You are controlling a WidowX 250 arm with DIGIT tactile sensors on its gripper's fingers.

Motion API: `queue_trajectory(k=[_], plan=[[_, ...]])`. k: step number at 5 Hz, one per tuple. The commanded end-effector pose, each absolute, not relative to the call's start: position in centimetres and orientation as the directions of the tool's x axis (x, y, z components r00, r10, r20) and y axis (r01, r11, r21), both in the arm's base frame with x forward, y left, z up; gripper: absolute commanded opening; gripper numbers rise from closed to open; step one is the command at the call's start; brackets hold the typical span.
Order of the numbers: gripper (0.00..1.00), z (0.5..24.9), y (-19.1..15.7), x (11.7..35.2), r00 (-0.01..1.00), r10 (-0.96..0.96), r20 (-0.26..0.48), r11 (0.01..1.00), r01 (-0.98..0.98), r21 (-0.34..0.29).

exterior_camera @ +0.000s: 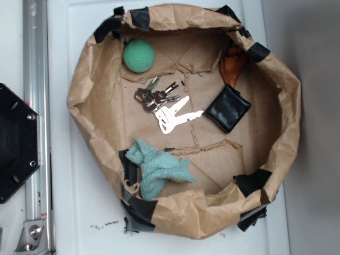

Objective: Grab the black box.

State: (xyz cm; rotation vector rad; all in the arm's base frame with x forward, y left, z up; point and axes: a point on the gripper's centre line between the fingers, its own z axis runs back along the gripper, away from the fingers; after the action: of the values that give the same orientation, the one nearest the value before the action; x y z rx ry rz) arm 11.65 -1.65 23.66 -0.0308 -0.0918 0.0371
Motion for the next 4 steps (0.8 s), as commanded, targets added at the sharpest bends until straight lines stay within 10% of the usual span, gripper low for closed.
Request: queue_trajectory(k=[1,4], plan=[[1.00,23.7,-1.7,11.6,0.995,0.038,0.091,0.999,-0.036,-0.032],[1.00,12.8,2.4,25.7,0.868,0.431,0.249,0.901,-0.429,-0.063]])
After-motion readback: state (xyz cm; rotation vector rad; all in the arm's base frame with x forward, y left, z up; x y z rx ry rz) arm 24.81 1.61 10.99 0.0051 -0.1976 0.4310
